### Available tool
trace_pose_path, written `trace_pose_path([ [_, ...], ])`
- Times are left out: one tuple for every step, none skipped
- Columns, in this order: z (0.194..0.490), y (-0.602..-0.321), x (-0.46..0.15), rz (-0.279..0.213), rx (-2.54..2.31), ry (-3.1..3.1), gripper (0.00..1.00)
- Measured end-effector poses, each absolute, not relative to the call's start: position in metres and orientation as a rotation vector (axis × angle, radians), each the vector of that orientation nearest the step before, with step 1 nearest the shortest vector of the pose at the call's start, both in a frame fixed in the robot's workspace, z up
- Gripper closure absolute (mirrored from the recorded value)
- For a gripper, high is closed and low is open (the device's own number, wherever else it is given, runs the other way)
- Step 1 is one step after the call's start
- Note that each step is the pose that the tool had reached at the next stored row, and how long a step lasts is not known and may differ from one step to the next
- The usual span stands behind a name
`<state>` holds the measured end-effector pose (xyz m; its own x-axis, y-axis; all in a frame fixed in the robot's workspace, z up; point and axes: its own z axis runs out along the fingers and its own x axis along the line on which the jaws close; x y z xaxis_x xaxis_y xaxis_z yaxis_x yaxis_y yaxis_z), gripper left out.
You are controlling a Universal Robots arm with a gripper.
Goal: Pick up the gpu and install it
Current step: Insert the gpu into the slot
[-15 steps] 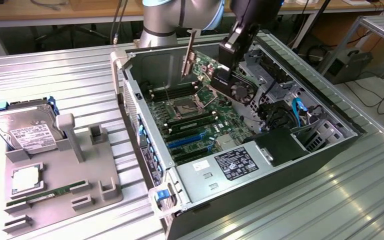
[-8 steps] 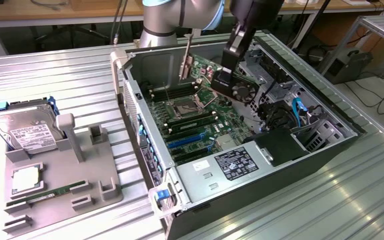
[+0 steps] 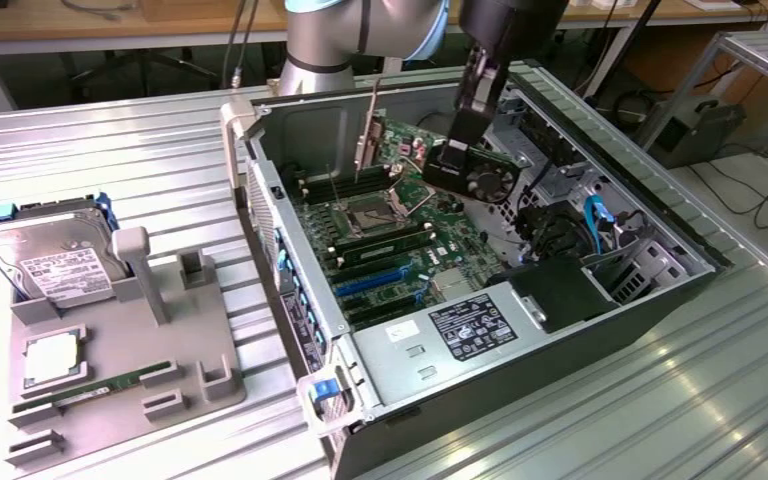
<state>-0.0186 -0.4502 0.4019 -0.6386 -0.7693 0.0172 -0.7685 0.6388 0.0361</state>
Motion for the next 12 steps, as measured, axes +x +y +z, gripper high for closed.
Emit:
trace_pose_path([
  [0.4016, -0.4503, -0.0186, -0.038, 1.354, -2.802, 0.74],
  [0.4014, -0.4503, -0.0186, -0.037, 1.374, -2.793, 0.74],
  [0.401, -0.4503, -0.0186, -0.035, 1.407, -2.778, 0.74],
  [0.4006, -0.4502, -0.0186, -0.032, 1.45, -2.758, 0.74],
  [0.3999, -0.4502, -0.0186, -0.029, 1.508, -2.73, 0.74],
  [0.3994, -0.4503, -0.0186, -0.027, 1.549, -2.709, 0.74],
  [0.3989, -0.4503, -0.0186, -0.024, 1.59, -2.688, 0.74],
  [0.3987, -0.4503, -0.0186, -0.023, 1.617, -2.673, 0.74],
  [0.3984, -0.4502, -0.0186, -0.022, 1.641, -2.659, 0.74],
  [0.398, -0.4502, -0.0186, -0.021, 1.668, -2.643, 0.74],
  [0.3975, -0.4502, -0.0186, -0.021, 1.694, -2.626, 0.74],
  [0.397, -0.4502, -0.0186, -0.021, 1.716, -2.612, 0.74],
])
